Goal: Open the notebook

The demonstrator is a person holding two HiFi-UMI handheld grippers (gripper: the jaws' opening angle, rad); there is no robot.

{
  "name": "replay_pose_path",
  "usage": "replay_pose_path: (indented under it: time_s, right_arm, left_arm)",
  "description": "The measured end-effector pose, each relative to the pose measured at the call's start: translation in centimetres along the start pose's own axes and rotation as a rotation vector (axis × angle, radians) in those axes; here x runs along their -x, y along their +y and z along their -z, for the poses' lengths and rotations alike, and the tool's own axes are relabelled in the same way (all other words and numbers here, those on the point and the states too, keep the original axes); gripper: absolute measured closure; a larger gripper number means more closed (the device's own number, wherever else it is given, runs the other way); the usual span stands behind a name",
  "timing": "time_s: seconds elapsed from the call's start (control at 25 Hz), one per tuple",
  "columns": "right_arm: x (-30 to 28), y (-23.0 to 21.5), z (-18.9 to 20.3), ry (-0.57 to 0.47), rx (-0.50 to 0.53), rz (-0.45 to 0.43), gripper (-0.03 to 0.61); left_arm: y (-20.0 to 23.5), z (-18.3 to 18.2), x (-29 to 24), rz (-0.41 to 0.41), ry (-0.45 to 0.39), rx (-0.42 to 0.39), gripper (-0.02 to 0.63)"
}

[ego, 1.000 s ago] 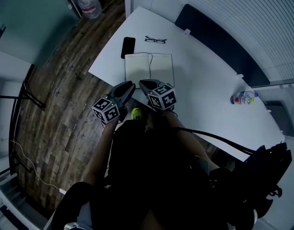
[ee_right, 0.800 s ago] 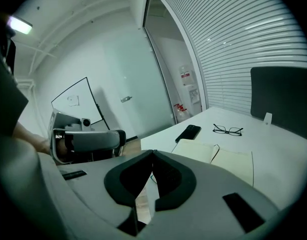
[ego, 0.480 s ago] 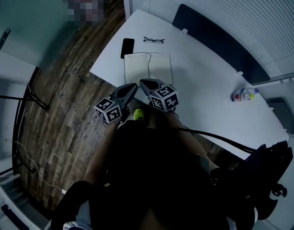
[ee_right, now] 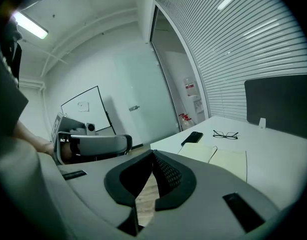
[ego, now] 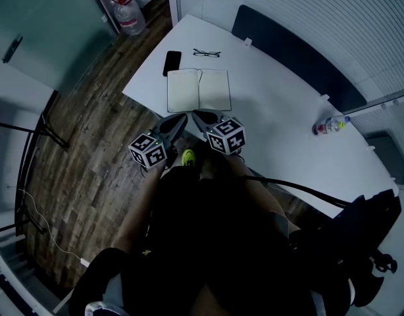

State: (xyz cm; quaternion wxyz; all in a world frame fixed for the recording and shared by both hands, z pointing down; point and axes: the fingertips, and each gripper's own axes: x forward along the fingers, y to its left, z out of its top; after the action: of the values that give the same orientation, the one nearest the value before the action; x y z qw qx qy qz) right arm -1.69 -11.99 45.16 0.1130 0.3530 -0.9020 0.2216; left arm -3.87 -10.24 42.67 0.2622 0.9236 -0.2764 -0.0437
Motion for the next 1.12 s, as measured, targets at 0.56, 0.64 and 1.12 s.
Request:
replay_pose_path:
  time_s: [0.56, 0.64, 1.12]
  right_arm:
    - [11.3, 5.9, 7.6, -0.015, 0.023, -0.050, 0.592]
    - [12.8, 6.4, 8.2, -0.025, 0.020, -0.049, 0.592]
    - [17.2, 10.0, 9.6, -0.062, 0.020, -0.053, 0.592]
  left_arm:
    - [-12.0, 7.7, 3.1, -0.030, -0.015, -0.011, 0.600]
    - [-13.6, 8.7, 3.4, -0.030, -0.014, -0.013, 0.600]
    - [-19.0, 9.8, 5.4, -0.024, -0.034, -0.031, 0.600]
